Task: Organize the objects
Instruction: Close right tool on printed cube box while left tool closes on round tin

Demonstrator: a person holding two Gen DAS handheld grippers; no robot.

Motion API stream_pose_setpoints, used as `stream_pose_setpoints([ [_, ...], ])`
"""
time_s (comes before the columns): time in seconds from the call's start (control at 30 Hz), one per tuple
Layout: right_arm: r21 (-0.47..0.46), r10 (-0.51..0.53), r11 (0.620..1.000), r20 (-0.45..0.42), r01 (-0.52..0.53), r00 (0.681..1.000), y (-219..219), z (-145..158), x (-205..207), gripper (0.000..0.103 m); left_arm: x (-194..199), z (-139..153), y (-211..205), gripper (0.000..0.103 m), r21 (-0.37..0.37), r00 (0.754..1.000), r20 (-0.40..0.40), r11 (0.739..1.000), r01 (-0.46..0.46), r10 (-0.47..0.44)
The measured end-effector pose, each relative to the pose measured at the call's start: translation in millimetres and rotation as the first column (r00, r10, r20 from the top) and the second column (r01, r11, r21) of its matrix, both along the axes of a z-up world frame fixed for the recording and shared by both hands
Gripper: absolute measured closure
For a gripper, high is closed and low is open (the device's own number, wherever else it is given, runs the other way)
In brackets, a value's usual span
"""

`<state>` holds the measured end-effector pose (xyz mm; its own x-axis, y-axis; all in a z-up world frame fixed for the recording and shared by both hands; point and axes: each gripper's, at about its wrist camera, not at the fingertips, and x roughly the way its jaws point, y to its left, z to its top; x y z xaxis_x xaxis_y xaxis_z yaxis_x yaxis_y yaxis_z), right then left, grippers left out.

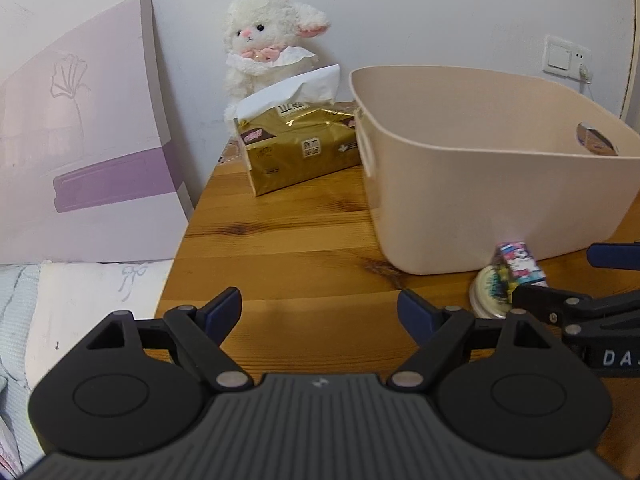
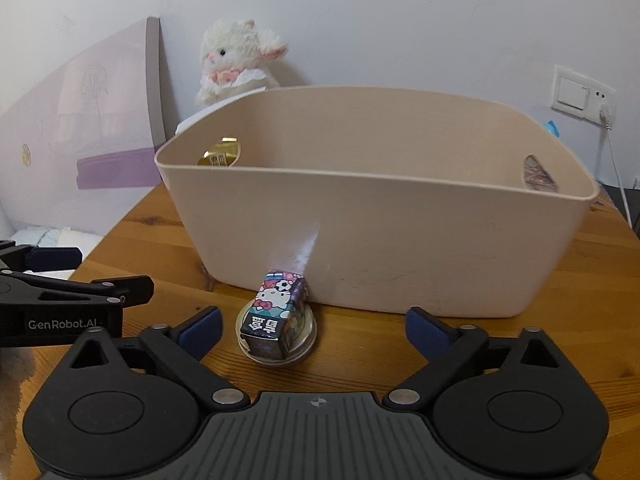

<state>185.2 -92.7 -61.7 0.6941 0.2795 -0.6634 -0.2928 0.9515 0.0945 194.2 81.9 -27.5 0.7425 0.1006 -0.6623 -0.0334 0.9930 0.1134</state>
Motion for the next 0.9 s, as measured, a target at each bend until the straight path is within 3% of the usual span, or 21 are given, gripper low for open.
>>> stream_pose_setpoints([
  [0.1, -0.004, 0.005, 1.0, -0.011, -0.005, 1.0, 5, -4, 4, 0.018, 3, -4, 8, 0.017, -0.027, 1.0, -0.009, 1.0, -0.006, 0.005],
  [0.2, -0.014, 0.026, 1.0, -0.015, -0.026, 1.0, 8, -8, 5, 0.037, 5, -8, 8, 0.017, -0.03, 1.0, -0.016, 1.0, -0.003, 0.002],
  [0.3, 0.011, 0.033, 0.999, -0.003, -0.033, 0.999, 5, -7, 5, 0.065, 5, -13, 2, 0.017, -0.033, 0.999, -0.028, 0.999, 0.022, -0.023],
  [0.33, 0.015, 0.033, 0.999, -0.003, -0.033, 0.999, 3, -6, 5, 0.083, 5, -14, -1, 0.017, -0.032, 0.999, -0.032, 0.999, 0.033, -0.034],
  [0.73, -0.039, -0.035, 0.999, -0.042, 0.033, 0.998, -53, -8, -3, 0.082, 3, -21, -62, 0.017, -0.065, 0.979, -0.067, 0.98, 0.187, -0.192],
  [0.9, -0.068, -0.074, 0.995, -0.043, 0.071, 0.996, -75, -15, -4, 0.083, 6, -35, -85, 0.017, -0.07, 0.973, -0.098, 0.977, 0.2, -0.207],
])
